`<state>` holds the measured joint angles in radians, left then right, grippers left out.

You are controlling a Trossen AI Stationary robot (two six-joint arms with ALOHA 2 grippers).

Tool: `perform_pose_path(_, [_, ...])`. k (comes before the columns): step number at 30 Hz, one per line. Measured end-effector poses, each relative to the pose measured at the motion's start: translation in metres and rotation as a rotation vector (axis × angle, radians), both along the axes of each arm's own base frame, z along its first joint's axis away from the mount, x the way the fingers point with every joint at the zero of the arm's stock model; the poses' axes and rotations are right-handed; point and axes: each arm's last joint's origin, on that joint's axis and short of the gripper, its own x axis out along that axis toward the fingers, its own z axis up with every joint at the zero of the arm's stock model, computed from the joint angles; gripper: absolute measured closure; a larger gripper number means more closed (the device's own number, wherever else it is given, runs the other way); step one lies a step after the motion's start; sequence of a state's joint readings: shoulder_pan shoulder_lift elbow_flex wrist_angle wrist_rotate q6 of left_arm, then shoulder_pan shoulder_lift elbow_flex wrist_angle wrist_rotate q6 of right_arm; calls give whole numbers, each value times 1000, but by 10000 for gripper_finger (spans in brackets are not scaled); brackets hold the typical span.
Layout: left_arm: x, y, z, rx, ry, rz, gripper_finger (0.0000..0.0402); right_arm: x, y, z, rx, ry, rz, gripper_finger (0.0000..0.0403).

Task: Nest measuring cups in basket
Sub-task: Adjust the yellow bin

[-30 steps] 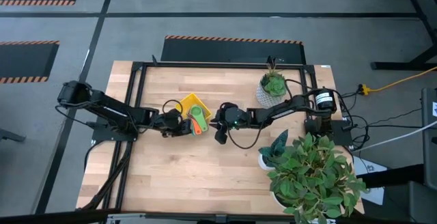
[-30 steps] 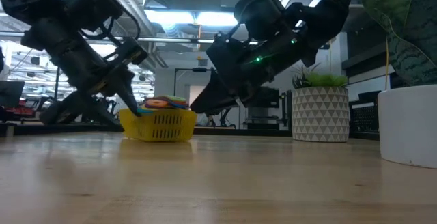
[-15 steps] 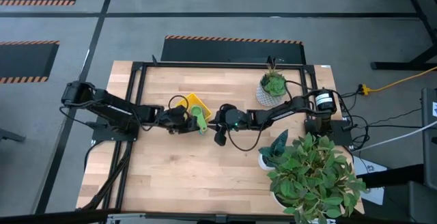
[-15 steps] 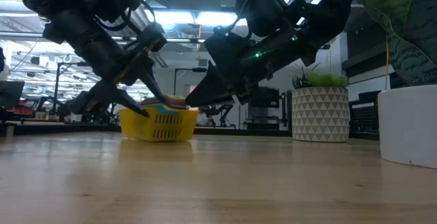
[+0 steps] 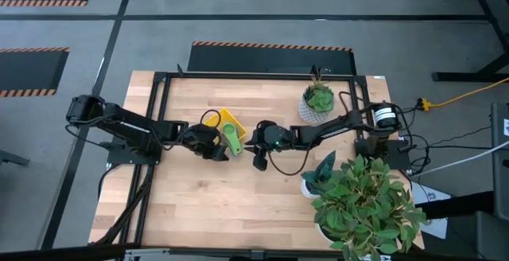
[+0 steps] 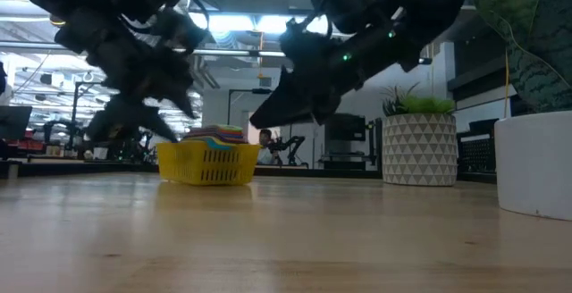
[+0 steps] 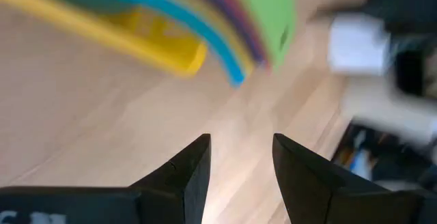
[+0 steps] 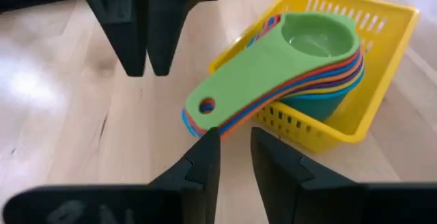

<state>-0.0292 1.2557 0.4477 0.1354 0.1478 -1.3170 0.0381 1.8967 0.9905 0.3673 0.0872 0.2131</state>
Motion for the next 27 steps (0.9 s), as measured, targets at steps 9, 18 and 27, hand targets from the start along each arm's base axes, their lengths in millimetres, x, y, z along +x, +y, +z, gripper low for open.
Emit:
perform_pose_path(9, [-18,2,-17,174,226,-146,252,-5,-4,6,-99,38,-35,315])
perform_pose_path(18, [-19,10,-18,361,261,35,252,0,-22,-18,-103,73,-91,315])
perform_pose_path(27, [-17,10,-16,367,230,50,252,3,-48,-18,-100,24,-158,315])
